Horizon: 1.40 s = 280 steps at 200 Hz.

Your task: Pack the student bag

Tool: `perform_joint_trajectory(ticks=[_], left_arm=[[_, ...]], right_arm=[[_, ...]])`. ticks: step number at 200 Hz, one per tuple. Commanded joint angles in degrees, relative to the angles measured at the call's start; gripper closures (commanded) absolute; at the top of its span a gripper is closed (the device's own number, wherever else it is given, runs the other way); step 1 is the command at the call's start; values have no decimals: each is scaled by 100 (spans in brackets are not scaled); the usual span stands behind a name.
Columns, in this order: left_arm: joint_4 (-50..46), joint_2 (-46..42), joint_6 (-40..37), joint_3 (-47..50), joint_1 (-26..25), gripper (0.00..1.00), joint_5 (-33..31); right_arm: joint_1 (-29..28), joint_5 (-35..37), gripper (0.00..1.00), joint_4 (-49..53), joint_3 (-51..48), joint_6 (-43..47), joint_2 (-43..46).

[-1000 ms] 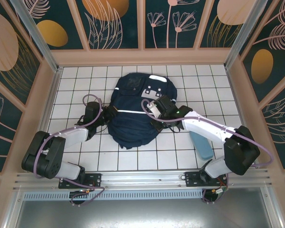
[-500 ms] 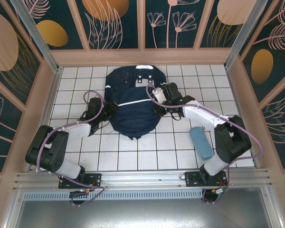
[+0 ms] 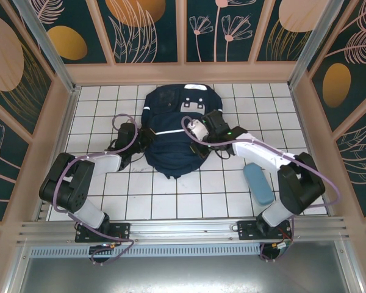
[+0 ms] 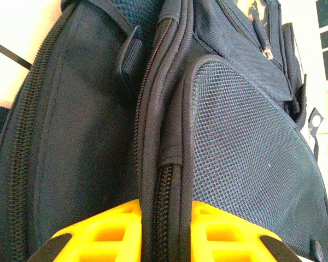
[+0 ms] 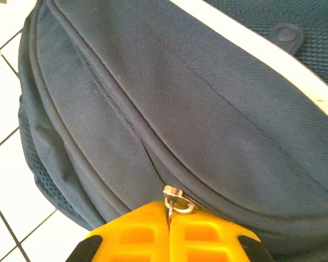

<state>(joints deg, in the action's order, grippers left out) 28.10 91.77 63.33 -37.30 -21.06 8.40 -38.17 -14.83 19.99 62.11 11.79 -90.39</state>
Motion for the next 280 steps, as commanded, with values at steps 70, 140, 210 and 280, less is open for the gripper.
perform_joint_trajectory(ticks=[70, 140, 210, 280], left_arm=[[232, -439, -87, 85, -302, 99, 732], [188, -479, -145, 175, -302, 99, 694], [266, -445, -189, 146, -301, 98, 871], [329, -662, 0, 276, -302, 93, 1014]], right_arm=[[-1371, -493, 100, -1328, 1442, -1625, -1194], [-1185, 379, 100, -1071, 1753, -2621, -807], [-1436, -197, 100, -1235, 2008, -2969, -1263], [-1729, 94, 95, -1962, 2437, -3655, -2036]])
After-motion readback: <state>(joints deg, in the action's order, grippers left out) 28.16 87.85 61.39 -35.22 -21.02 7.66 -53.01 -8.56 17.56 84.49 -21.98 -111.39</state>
